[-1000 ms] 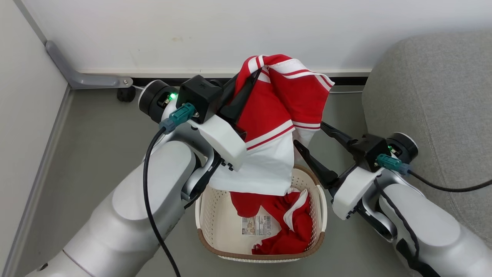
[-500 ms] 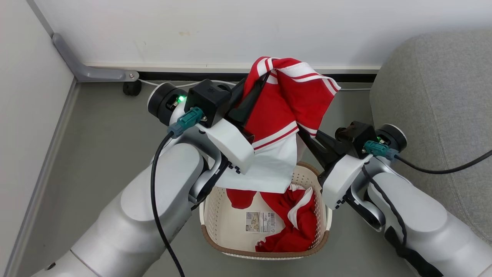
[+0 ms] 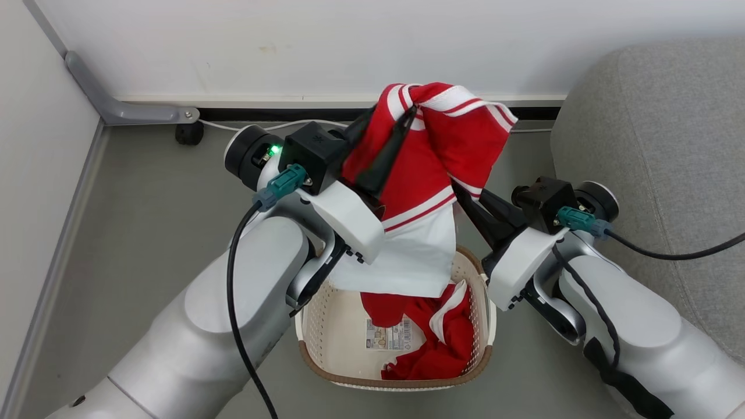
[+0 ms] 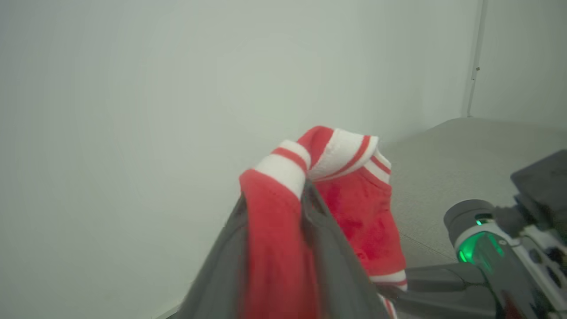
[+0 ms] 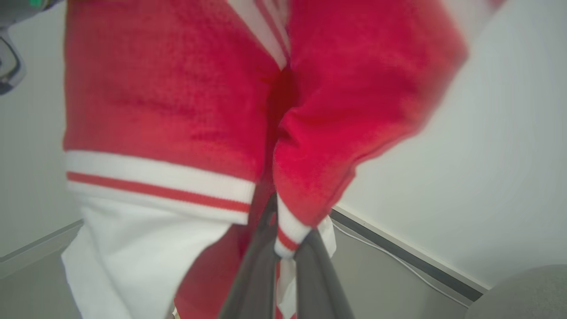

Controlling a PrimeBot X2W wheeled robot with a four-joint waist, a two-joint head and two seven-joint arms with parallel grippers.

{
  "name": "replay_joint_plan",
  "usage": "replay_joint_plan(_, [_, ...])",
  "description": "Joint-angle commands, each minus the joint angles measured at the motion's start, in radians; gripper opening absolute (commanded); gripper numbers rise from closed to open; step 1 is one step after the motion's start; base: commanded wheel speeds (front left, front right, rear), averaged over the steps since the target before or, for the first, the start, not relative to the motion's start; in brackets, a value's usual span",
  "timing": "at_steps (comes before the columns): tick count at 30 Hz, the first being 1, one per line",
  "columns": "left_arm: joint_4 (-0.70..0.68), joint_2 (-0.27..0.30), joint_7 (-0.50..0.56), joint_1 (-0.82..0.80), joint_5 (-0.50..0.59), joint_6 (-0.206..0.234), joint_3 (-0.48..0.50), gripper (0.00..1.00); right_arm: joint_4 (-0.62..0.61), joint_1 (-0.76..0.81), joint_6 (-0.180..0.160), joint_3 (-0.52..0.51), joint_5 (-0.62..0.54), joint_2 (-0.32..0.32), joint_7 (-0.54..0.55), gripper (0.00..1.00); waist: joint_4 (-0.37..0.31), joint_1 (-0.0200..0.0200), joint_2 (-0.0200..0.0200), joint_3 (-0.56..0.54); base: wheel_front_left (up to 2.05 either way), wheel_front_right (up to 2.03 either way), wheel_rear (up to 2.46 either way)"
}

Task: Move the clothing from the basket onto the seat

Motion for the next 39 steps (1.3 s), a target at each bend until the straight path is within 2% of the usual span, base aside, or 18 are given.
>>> replay_joint_plan(1, [-0.016, 0.021, -0.011, -0.055, -0.003, -0.008, 0.032, 1.00, -0.028, -0.010, 0.007, -0.011, 0.002, 0.001, -0.006, 0.00, -0.001, 0.0000, 0.0000, 0.000, 0.00, 0.00, 0.00])
replay_joint_plan(14, [0.023, 0.021, -0.025, -0.041, -0.016, -0.029, 0.020, 1.00, -0.074, 0.008, 0.007, -0.087, -0.020, -0.009, -0.006, 0.00, -0.024, 0.0000, 0.0000, -0.005, 0.00, 0.00, 0.00])
replay_joint_plan(19, [0.036, 0.028, -0.034, -0.026, -0.020, -0.030, 0.023, 1.00, -0.095, 0.016, 0.007, -0.118, -0.030, -0.010, -0.006, 0.00, -0.056, 0.0000, 0.0000, -0.010, 0.00, 0.00, 0.00])
replay_joint_plan(27, [0.046, 0.040, -0.050, 0.023, -0.027, -0.038, 0.035, 1.00, -0.143, 0.046, 0.007, -0.167, -0.040, -0.015, -0.006, 0.00, -0.157, 0.0000, 0.0000, -0.040, 0.00, 0.00, 0.00])
replay_joint_plan(39, [0.036, 0.041, -0.058, 0.116, -0.030, -0.050, 0.074, 1.00, -0.224, 0.118, 0.007, -0.246, -0.040, -0.036, -0.006, 0.00, -0.360, 0.0000, 0.0000, -0.089, 0.00, 0.00, 0.00])
